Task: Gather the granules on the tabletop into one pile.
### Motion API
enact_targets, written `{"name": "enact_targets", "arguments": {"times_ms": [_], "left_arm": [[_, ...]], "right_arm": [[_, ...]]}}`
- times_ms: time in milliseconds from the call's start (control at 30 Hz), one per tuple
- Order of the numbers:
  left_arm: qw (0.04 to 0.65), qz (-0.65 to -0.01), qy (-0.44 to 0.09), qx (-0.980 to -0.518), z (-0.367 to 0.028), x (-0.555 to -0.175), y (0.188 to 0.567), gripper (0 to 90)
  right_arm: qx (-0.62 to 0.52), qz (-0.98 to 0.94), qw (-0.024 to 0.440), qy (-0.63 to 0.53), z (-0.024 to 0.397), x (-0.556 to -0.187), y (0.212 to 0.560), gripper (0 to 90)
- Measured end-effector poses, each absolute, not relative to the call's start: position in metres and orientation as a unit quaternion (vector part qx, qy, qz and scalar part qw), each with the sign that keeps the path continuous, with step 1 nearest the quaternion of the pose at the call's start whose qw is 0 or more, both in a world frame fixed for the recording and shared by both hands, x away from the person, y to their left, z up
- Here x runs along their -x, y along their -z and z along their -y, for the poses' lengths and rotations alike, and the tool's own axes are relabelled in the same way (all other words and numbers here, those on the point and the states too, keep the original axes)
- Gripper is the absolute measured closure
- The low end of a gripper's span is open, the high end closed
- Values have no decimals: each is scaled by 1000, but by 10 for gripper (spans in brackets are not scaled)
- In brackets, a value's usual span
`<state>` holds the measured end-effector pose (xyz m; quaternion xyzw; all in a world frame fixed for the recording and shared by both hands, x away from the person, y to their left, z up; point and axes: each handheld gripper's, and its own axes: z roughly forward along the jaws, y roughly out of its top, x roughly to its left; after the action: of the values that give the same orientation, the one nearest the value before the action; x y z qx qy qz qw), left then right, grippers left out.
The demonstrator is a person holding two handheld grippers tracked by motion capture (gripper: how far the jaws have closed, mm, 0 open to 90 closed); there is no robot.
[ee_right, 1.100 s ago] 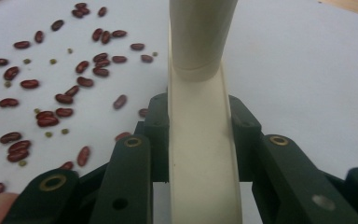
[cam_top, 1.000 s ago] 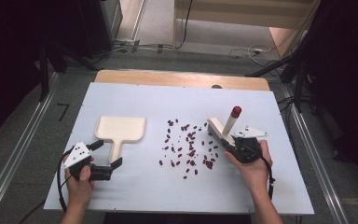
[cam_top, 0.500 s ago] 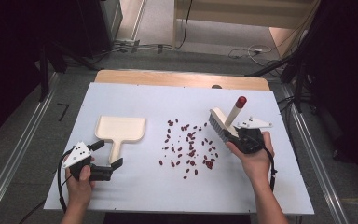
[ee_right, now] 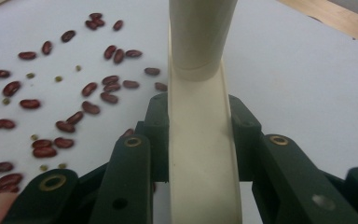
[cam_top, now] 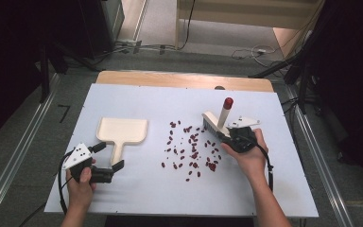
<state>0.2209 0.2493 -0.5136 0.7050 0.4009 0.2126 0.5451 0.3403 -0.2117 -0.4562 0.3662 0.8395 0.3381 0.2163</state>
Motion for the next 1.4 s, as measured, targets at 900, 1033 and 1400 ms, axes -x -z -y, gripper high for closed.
{"name": "enact_targets", "arguments": {"times_ms": [900, 1033, 1400], "left_arm": [[545, -403, -211, -704, -249, -222, 514, 0], [544, -403, -212, -705, -249, -222, 514, 0], [542, -404, -212, -706, -249, -222, 514, 0]], "right_arm": [[-342, -848, 219, -342, 187, -317, 460, 655], [-329, -853, 221, -340, 181, -305, 460, 655], [-313, -840, 189, -401, 169, -281, 431, 655]]}}
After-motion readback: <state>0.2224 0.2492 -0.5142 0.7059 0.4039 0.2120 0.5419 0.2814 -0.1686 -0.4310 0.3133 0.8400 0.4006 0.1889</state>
